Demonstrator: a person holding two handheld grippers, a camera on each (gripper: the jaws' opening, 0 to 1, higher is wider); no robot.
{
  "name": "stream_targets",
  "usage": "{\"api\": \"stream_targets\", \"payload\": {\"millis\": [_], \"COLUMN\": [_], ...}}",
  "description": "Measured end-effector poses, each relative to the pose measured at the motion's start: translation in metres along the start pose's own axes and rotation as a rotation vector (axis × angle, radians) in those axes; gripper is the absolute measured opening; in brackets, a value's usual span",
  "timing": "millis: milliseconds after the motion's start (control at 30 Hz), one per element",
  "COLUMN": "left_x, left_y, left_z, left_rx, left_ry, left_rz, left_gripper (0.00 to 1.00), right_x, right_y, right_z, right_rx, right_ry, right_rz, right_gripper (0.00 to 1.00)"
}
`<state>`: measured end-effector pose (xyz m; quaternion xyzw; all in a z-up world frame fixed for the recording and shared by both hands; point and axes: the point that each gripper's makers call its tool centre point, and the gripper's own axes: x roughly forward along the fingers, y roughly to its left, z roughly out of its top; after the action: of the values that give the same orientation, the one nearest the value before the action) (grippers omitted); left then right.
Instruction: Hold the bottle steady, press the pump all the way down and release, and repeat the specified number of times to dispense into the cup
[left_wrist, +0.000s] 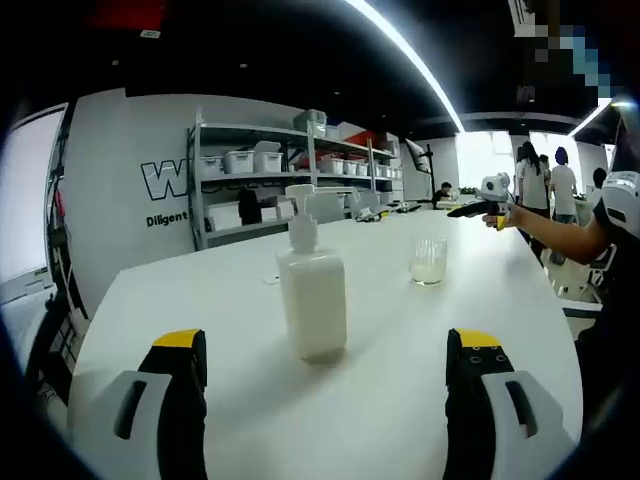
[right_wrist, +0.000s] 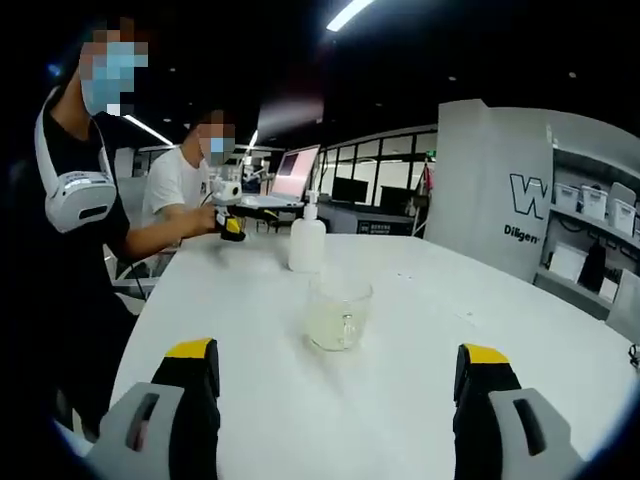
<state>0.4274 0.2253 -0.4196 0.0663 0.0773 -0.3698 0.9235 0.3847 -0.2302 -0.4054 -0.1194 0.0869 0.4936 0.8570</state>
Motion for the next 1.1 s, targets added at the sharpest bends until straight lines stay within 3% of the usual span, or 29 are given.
{"api": "stream_targets", "payload": {"millis": [533, 733, 867, 1100], "left_x": [-0.006, -0.007, -0.008, -0.007], "left_y": [0.0, 0.002, -0.001, 0.001], "left_z": [0.01, 0.009, 0.01, 0.013], "left_rx": [-0.056, -0.05, -0.031, -0.039], "left_ry": [-0.061, -0.059, -0.073, -0.088], "left_rz": [-0.007, 0.001, -0.009, -0.011], "left_gripper": [0.97, 0.96, 0.87, 0.9], "right_x": [0.008, 0.01, 0.013, 0.015], "right_y": [0.005, 0.003, 0.005, 0.007], "right_z": [-0.001, 0.0, -0.002, -0.002], "right_rx": [-0.002, -0.002, -0.001, 0.001], "right_ry": [0.014, 0.01, 0.016, 0.018], "right_rz": [0.01, 0.012, 0.016, 0.015], "right_gripper": [0.99, 0.99, 0.99, 0.99]}}
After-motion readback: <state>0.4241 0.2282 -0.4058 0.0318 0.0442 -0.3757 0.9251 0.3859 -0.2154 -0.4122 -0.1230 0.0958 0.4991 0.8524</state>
